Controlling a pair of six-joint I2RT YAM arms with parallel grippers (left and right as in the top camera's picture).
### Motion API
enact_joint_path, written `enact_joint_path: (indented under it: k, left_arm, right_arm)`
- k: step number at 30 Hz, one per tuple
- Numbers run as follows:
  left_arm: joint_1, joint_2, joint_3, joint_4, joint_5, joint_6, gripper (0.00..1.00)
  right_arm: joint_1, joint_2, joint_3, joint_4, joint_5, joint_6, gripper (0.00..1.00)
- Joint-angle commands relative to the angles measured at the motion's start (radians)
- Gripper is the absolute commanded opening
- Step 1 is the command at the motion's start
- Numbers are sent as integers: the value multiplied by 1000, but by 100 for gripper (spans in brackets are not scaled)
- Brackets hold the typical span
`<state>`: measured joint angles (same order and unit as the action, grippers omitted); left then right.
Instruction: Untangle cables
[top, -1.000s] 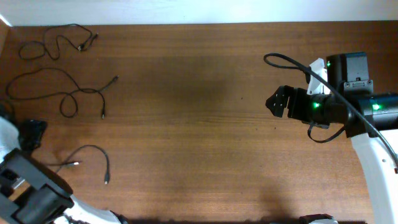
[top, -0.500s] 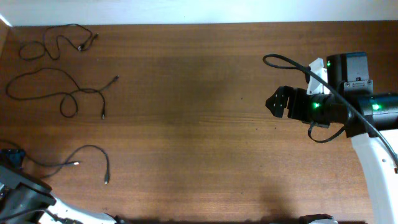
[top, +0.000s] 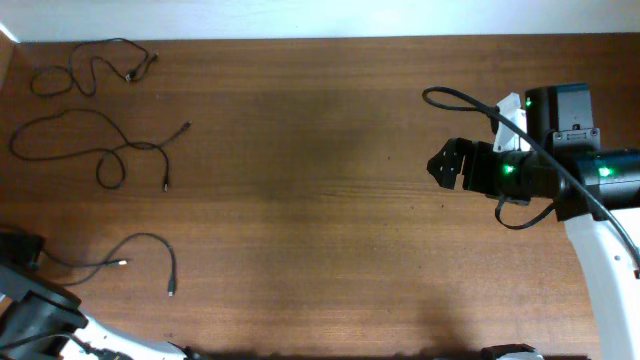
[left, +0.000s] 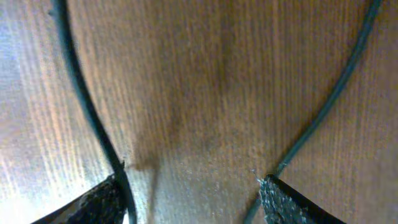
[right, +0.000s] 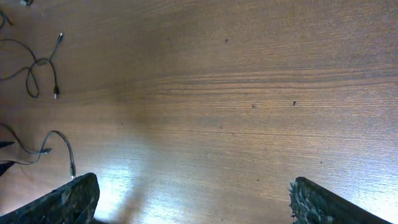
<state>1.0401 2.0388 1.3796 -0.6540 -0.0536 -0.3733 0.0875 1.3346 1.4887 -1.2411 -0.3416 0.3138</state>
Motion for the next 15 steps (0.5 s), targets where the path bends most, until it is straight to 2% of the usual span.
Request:
enact_joint_path:
  k: [1, 8, 10, 11, 15]
  left_arm:
    - [2, 5, 10, -2, 44, 9, 68]
    - [2, 5, 10, 11, 92, 9, 66]
    - [2, 5, 10, 16, 93, 9, 70]
    - [2, 5, 10, 18, 93, 9, 76]
    - [2, 5, 10, 46, 193, 9, 79]
  right_arm:
    - [-3, -3, 2, 2, -13, -3, 98]
    - [-3, -3, 2, 2, -13, -3, 98]
    - [-3, -3, 2, 2, -13, -3, 98]
    - [-3, -3, 2, 2, -13, -3, 98]
    - [-3, -3, 2, -2, -14, -3, 98]
